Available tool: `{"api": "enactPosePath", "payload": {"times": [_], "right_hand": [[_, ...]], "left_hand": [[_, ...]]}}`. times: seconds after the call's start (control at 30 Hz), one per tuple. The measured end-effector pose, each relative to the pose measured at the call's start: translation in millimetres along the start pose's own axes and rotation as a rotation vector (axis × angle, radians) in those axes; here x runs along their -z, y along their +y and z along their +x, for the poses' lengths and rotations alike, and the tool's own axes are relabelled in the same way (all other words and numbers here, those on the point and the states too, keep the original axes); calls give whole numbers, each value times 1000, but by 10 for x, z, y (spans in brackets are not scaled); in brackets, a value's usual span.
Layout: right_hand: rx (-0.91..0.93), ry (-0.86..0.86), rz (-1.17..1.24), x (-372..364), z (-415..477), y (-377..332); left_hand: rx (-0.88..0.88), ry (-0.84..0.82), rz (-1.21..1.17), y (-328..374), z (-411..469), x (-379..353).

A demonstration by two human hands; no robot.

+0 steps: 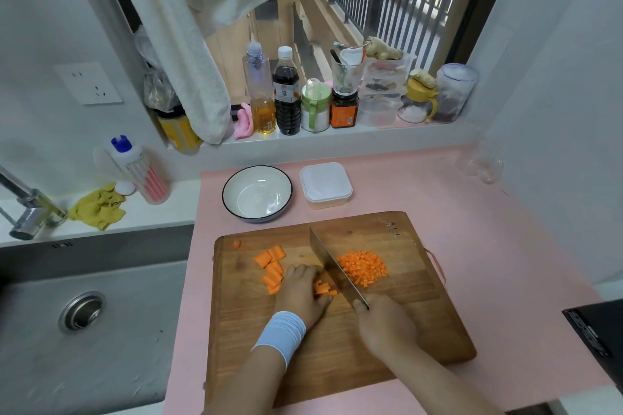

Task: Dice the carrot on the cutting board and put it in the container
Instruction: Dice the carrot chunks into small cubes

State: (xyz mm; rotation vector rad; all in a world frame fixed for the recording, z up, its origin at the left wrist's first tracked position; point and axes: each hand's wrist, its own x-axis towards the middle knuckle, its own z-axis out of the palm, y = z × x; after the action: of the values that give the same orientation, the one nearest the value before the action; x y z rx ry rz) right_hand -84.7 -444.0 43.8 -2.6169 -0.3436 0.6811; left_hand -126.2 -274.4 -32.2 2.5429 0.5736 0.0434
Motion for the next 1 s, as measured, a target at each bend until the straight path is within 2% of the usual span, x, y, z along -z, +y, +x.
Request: {"api": "enactPosePath", "payload": {"times": [0.2,0.9,1.0], "right_hand": [[-23,-17,37,-64,-45,-23],[-60,0,69,-234,-127,-150],[-67,5,85,-224,-143,-186]], "left_hand": [[-15,-72,-238,-247,-77,83],[-105,23,-280,-360,57,51],[-165,25,-269,-381,27,75]]}}
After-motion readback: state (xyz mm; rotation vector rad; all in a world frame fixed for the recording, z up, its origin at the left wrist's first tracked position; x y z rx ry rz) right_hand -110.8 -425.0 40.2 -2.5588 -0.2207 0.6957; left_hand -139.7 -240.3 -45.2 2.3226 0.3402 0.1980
